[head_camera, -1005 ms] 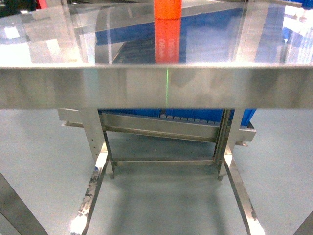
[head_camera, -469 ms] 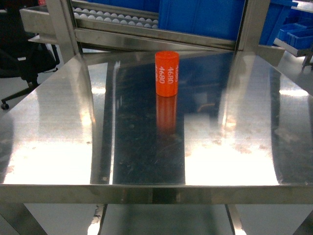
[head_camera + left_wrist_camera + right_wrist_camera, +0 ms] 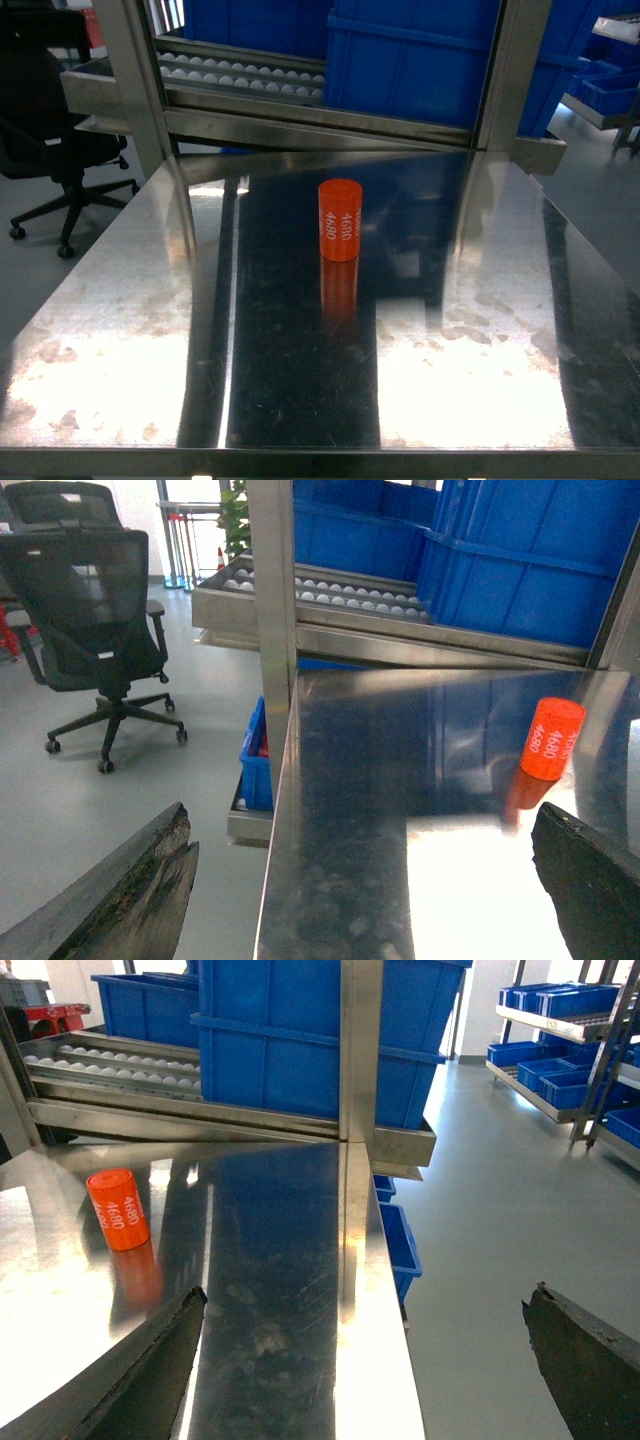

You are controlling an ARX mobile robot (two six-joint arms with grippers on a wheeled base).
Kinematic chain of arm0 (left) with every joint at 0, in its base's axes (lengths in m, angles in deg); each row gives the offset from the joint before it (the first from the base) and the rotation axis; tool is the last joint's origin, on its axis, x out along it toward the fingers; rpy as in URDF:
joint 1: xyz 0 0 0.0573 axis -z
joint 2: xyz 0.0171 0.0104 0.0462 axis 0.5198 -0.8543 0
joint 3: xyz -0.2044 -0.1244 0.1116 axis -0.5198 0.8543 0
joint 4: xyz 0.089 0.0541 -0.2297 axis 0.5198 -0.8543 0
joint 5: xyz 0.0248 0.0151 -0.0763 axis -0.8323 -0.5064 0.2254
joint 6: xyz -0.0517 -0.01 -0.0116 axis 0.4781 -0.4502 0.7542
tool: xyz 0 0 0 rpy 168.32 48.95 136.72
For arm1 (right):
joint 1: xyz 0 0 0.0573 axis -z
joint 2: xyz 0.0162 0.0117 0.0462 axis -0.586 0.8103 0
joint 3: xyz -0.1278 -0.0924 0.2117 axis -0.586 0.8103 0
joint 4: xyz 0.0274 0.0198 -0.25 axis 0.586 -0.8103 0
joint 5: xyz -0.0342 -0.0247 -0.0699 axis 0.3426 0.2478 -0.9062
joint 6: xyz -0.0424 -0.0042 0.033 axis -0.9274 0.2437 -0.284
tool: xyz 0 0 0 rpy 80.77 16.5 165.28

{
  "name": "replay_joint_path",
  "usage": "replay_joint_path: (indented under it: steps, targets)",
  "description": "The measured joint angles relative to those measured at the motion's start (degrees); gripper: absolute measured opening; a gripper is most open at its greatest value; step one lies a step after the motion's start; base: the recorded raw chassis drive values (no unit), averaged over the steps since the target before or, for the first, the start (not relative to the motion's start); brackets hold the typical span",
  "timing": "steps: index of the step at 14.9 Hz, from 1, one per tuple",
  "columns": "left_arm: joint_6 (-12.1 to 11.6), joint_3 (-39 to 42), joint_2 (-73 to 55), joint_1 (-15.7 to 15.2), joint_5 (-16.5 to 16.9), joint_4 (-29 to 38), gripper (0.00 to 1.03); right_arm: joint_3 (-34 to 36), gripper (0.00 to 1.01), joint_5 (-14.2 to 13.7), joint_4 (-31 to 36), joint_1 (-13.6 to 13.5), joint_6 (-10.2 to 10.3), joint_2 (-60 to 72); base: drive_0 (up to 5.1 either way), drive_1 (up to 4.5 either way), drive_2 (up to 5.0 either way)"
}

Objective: Pick capacitor and pack into box

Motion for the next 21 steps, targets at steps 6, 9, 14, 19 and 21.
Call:
replay_joint_path:
  steps: [6,9,14,19,21]
  targets:
    - [0.0,0.0,0.0,0.0,0.0,-0.2,0.98,0.0,0.98,0.0,0.0,0.0,0.0,0.0,0.0,0.0,0.0]
    - [0.0,0.0,0.0,0.0,0.0,-0.2,0.98,0.0,0.98,0.0,0.0,0.0,0.0,0.0,0.0,0.0,0.0]
    - [0.0,0.0,0.0,0.0,0.0,-0.2,0.98,0.0,0.98,0.0,0.0,0.0,0.0,0.0,0.0,0.0,0.0]
    - [0.0,0.0,0.0,0.0,0.0,-0.2,0.98,0.0,0.98,0.0,0.0,0.0,0.0,0.0,0.0,0.0,0.0]
    - [0.0,0.0,0.0,0.0,0.0,-0.2,0.98,0.0,0.98,0.0,0.0,0.0,0.0,0.0,0.0,0.0,0.0]
